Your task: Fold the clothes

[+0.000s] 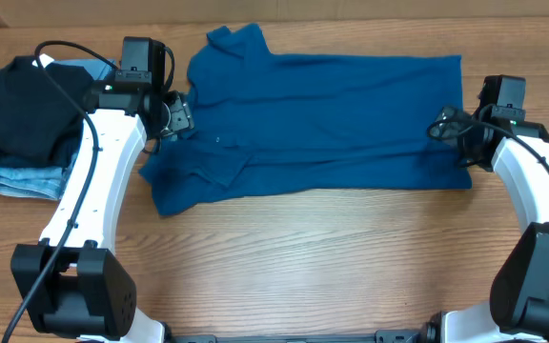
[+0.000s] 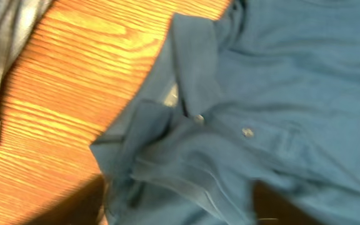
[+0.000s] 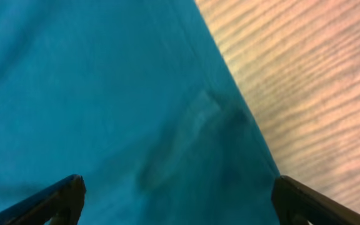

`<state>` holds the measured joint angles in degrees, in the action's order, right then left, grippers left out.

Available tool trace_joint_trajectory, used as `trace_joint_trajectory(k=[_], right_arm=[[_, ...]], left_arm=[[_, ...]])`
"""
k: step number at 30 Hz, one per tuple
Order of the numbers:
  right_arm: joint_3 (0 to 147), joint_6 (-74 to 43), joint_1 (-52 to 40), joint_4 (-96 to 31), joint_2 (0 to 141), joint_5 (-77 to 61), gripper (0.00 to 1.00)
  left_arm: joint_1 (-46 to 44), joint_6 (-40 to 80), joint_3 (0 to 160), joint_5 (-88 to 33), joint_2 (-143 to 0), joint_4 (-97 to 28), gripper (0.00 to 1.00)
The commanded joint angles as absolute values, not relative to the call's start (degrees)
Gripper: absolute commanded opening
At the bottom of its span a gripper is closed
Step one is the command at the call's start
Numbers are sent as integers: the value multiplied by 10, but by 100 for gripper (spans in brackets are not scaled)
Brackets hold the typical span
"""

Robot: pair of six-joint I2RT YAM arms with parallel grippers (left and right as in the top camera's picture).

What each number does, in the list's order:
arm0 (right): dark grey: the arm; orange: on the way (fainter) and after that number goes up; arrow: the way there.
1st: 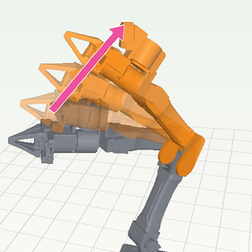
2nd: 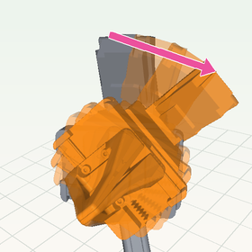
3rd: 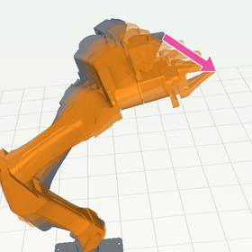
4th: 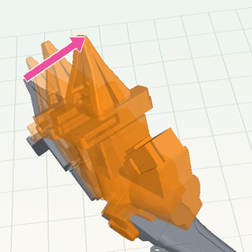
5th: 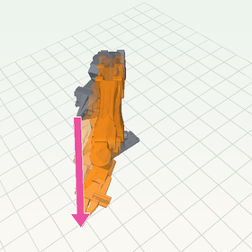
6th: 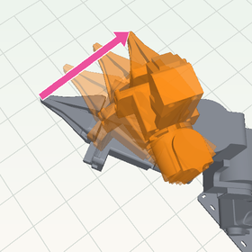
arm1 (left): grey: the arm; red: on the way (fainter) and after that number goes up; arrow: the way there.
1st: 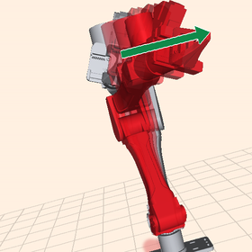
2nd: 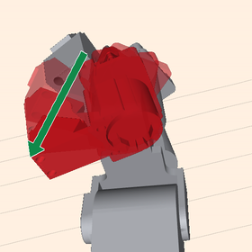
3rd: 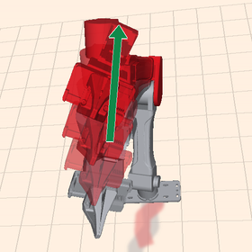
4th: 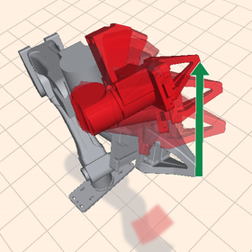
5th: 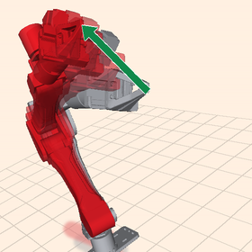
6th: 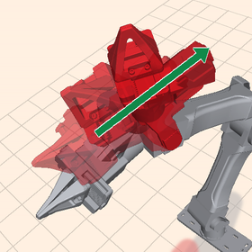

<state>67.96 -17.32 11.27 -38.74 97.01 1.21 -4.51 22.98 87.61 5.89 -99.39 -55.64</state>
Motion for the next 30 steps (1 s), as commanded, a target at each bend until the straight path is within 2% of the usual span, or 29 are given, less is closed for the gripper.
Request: trace_joint_trajectory(k=[1,2,10,19,24,30], right_arm=[[694,-169,113,-444,969,-27,17],[693,-184,113,-463,971,-29,4],[656,-206,112,-444,972,-46,4],[610,-206,112,-388,973,-48,4],[599,-206,112,-373,975,-49,4],[599,-206,112,-376,989,-49,4]], left_arm=[[-60,218,891,-11,-991,-613,4],[-65,218,888,-10,-991,-635,4],[-115,218,821,-9,-991,-655,4],[-135,218,731,4,-991,-567,4],[-169,156,730,8,-991,-518,4],[-199,135,730,84,-991,-491,6]])
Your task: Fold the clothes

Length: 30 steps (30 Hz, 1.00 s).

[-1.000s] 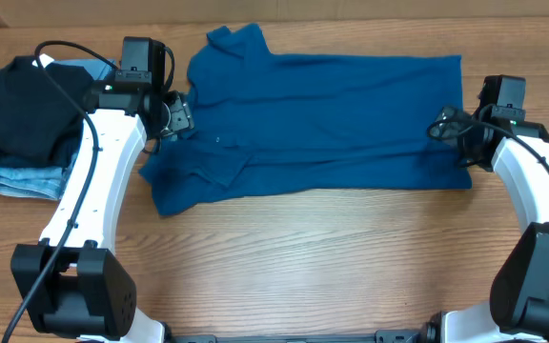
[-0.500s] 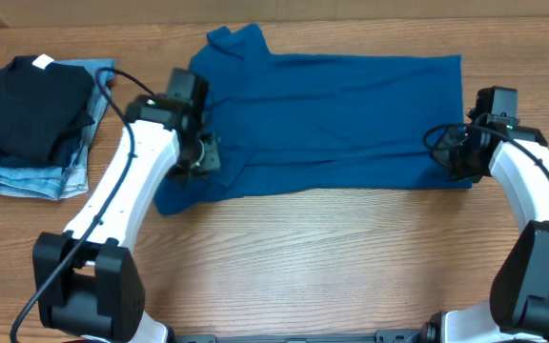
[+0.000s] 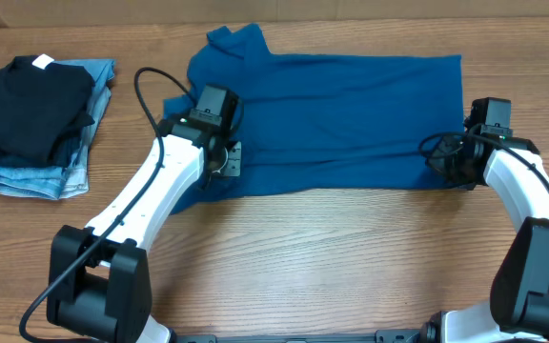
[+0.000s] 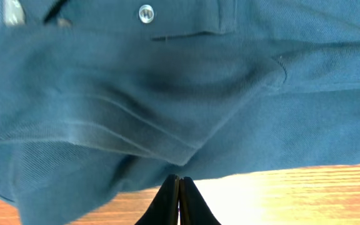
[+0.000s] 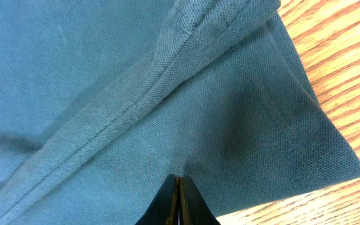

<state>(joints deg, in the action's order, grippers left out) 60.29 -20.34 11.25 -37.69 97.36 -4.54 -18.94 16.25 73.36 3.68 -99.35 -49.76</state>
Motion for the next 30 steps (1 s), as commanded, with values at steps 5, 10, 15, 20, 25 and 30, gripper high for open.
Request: trace_joint_trajectory(k=[5,10,15,20,25,30], right_arm=[[599,-206,112,-374,1014,-48,4],[599,-203,112,-372,1046,-46,4],[599,-199,112,-371,1050,-46,4],[599,-199,112,-371,1050,-46,4],[599,-199,112,-371,1050,-46,4],[599,-199,112,-371,1050,-46,5]], left_arm=[[-199,115,724,83,-994,-473,7],[-203,98,720,79,-1015,-460,10],[-228,54,720,77,-1048,-460,27],[-258,29,720,114,-1076,-461,57],[-261,29,720,131,-1084,-462,57],[-261,29,710,131,-1085,-441,54]])
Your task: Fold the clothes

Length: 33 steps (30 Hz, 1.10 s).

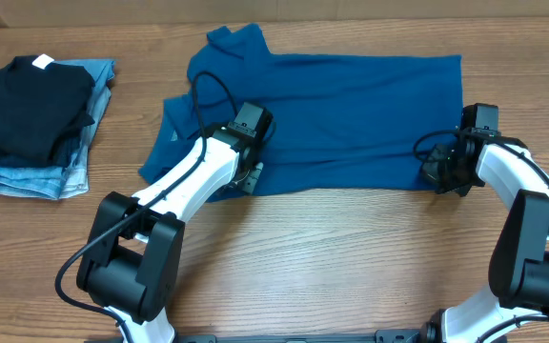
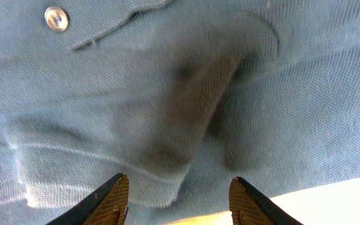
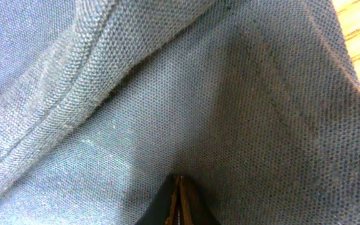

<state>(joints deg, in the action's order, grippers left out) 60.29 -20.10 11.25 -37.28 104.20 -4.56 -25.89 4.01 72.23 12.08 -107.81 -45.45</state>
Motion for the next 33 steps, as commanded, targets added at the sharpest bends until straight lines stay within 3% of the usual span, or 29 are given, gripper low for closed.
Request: trace_joint_trajectory(k=[1,6,10,31,33], right_arm=[[599,-199,112,-371,1050,-46,5],[599,-199,112,-371,1050,-46,6],[599,-199,112,-371,1050,-46,9],[599,-199,112,-371,1050,-46,16],[599,-199,112,-371,1050,-46,16]], left_arm=[[-261,30,703,131,-1085,-431,54],[-261,35,691,142,-1085,-416,54],[-261,39,689,142,-1085,-411,47],[-261,38,675,157,-1114,-372,47],[-261,39,675,162,-1130,-372,40]])
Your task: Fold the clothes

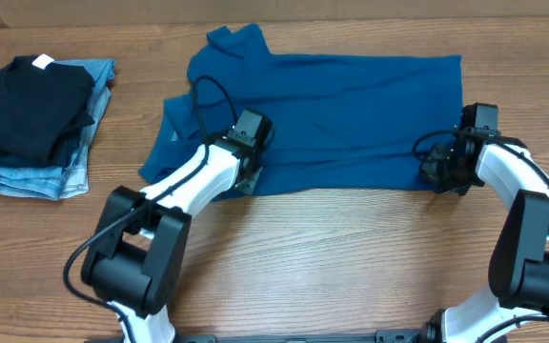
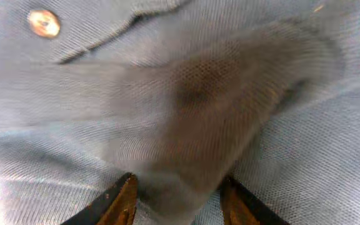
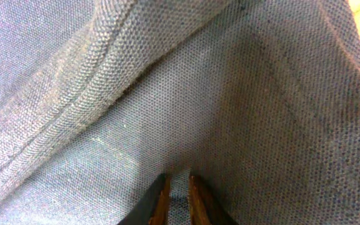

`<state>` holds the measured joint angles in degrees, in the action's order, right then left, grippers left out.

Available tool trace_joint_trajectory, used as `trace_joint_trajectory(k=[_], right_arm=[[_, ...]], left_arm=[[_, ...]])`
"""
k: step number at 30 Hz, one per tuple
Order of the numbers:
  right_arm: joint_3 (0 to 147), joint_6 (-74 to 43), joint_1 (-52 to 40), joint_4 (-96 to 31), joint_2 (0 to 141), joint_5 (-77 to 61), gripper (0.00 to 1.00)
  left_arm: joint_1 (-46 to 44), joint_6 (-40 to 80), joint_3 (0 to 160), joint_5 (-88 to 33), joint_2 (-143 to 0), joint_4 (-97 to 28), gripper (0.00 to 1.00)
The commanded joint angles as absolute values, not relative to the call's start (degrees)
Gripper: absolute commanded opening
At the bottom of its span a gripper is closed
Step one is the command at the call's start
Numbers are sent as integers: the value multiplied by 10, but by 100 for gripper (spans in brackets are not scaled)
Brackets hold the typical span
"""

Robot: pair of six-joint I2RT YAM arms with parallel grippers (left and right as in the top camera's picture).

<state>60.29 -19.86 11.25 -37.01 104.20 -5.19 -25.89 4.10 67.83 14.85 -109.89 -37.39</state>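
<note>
A blue polo shirt [image 1: 332, 110] lies spread across the table, collar to the left. My left gripper [image 1: 246, 177] is pressed onto the shirt's near edge below the placket. In the left wrist view its fingers [image 2: 120, 201] stand open with a raised ridge of blue cloth [image 2: 186, 150] between them; a button [image 2: 44, 22] shows at upper left. My right gripper [image 1: 437, 177] sits on the near right hem corner. Its fingertips [image 3: 162, 195] are parted by only a narrow gap, pressed against the knit beside a seam [image 3: 74, 119].
A stack of folded clothes, black garment [image 1: 27, 100] on top of jeans [image 1: 22, 176], lies at the far left. The bare wooden table [image 1: 332, 257] runs along the front, below the shirt.
The left fingers have drawn a little closer together around a bunched ridge of shirt cloth. The right fingertips, fully together before, now show a narrow gap. Neither arm has shifted across the table.
At first my left gripper was by the collar at the shirt's left and the right was open at the right hem. Then both were shut over the near edge. Then the left was open further right, and now cloth bunches between its fingers.
</note>
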Motion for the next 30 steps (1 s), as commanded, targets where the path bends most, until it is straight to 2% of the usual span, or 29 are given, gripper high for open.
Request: trace_joint_trajectory(k=[1,3,4,11,14,18,19,22,30], right_arm=[[599,-199,112,-371,1050,-46,16],[599,-199,112,-371,1050,-46,16],[599,-199,112,-371,1050,-46,16],[599,-199,112,-373,1050,-46,17],[599,-198,112,-374,1050,-46,17],[599,-197,112,-374,1050,-46,17],[599,-197,112,-373,1050,-46,17],[599,-197,112,-374,1050,-46,17],[599,-197,112,-374,1050,-46,17]], left_arm=[[-261,39,675,167,-1131,-373,30],[-261,38,681,187,-1127,-380,6],[-261,38,689,201,-1125,-389,4],[-261,30,795,276,-1123,-491,4],[-261,12,831,276,-1123,-495,11],[-261,12,832,270,-1123,-496,13],[-261,13,832,269,-1123,-498,17],[-261,12,830,249,-1123,-503,20],[-259,-44,830,246,-1123,-474,13]])
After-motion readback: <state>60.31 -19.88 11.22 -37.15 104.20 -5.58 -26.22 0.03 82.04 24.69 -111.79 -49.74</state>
